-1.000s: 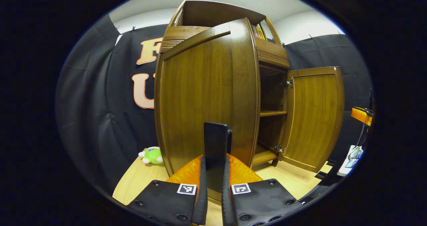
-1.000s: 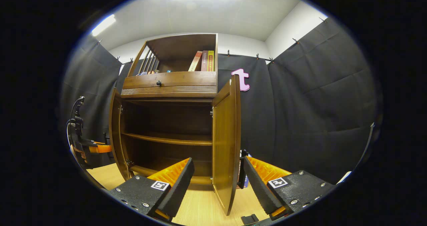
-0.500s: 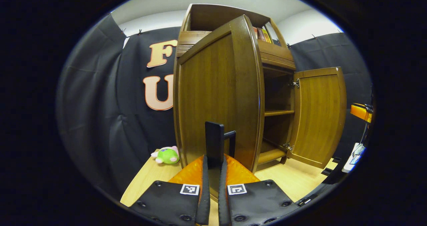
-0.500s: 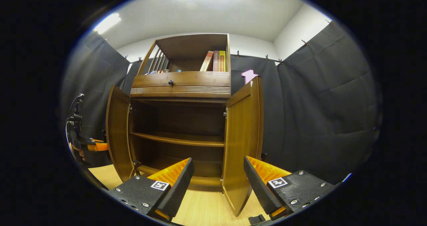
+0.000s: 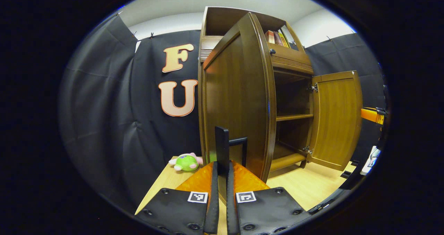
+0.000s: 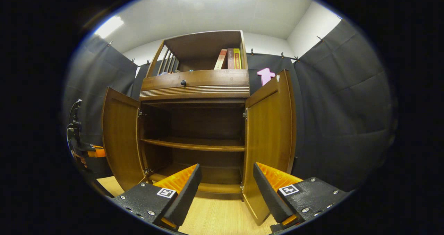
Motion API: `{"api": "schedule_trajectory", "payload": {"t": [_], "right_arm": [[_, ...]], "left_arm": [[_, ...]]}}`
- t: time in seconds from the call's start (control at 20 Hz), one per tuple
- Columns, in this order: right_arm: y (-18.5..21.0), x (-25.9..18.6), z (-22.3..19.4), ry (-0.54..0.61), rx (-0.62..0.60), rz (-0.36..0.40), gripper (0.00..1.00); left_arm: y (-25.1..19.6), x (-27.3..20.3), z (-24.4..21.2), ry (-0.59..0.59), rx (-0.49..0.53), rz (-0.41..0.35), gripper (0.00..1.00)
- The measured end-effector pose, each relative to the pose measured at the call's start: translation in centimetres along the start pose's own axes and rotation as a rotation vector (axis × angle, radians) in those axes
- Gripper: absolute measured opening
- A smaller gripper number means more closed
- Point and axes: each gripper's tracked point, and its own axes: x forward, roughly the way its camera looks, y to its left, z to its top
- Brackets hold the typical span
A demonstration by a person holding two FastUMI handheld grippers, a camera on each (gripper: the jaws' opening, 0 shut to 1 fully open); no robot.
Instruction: Open the right door of the double-door shoe cabinet with the right hand, and open the left door with the left hand.
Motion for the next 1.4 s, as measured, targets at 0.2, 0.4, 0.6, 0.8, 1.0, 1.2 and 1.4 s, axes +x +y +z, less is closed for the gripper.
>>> {"api": "schedule_trajectory", "payload": {"t": [0.2, 0.4, 0.6, 0.8, 1.0, 1.2, 1.4], "right_arm": [[1.4, 0.9, -0.2, 0.003, 0.005, 0.025, 1.00], [1.8, 1.6, -0.3, 0.002, 0.010, 0.027, 0.92], [2.5, 2.2, -0.4, 0.005, 0.016, 0.033, 0.92], [3.5, 2.6, -0.6, 0.011, 0.019, 0.046, 0.92], [4.6, 3.2, -0.8, 0.017, 0.021, 0.060, 0.92], [5.7, 3.8, -1.3, 0.026, 0.021, 0.069, 0.92], [6.2, 4.1, -1.8, 0.034, 0.021, 0.075, 0.92]], "left_arm": [[1.3, -0.3, 0.0, 0.004, 0.013, 0.011, 0.16], [2.5, -0.4, -0.3, 0.005, -0.003, 0.010, 0.16], [3.6, -0.3, -0.7, -0.003, -0.038, 0.002, 0.15], [5.4, -0.4, -0.9, -0.012, -0.070, 0.025, 0.15], [6.7, -0.2, -1.0, -0.022, -0.095, 0.028, 0.10], [7.0, 0.0, -1.2, -0.028, -0.089, 0.015, 0.10], [7.7, 0.1, -1.2, -0.022, -0.086, 0.006, 0.08]]}}
